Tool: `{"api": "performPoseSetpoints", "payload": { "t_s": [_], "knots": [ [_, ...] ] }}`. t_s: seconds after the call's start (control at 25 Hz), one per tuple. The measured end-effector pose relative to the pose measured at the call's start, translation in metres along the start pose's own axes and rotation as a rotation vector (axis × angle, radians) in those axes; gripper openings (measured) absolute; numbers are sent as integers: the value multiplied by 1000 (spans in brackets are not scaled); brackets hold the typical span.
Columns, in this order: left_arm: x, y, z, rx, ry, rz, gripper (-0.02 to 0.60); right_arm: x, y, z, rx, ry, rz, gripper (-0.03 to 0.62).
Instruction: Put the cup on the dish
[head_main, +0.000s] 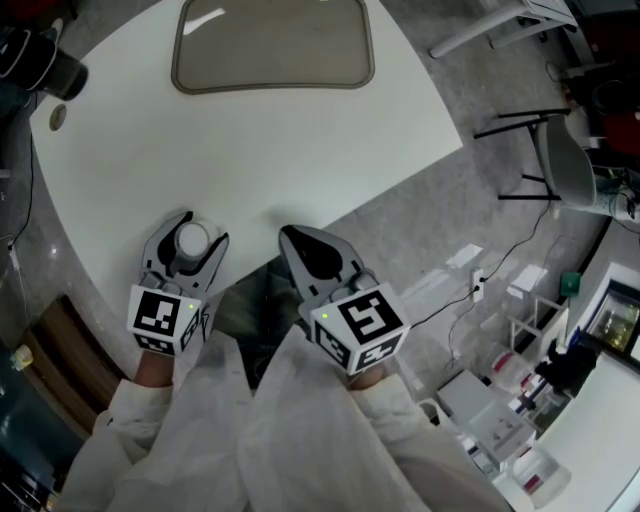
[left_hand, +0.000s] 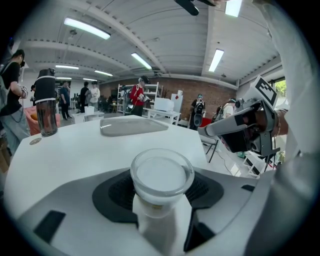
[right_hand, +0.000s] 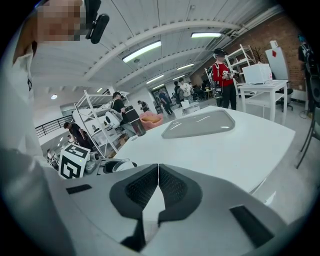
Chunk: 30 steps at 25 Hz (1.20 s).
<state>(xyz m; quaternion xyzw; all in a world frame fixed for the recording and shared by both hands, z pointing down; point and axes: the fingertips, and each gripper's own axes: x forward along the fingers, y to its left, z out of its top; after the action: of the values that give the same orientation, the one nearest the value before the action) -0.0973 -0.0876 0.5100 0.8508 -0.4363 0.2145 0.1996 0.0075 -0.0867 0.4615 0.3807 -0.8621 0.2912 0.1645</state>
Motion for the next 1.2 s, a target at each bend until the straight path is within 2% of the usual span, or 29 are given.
{"api": "performPoseSetpoints", "payload": {
  "t_s": [0.68, 1.2],
  "knots": [
    [3, -1, 39, 61, -48, -19, 272, -18, -8, 29, -41, -70, -17, 14],
    [8, -26, 93, 108, -124, 32, 272, -46, -27, 70, -109, -173, 34, 14]
  ]
}}
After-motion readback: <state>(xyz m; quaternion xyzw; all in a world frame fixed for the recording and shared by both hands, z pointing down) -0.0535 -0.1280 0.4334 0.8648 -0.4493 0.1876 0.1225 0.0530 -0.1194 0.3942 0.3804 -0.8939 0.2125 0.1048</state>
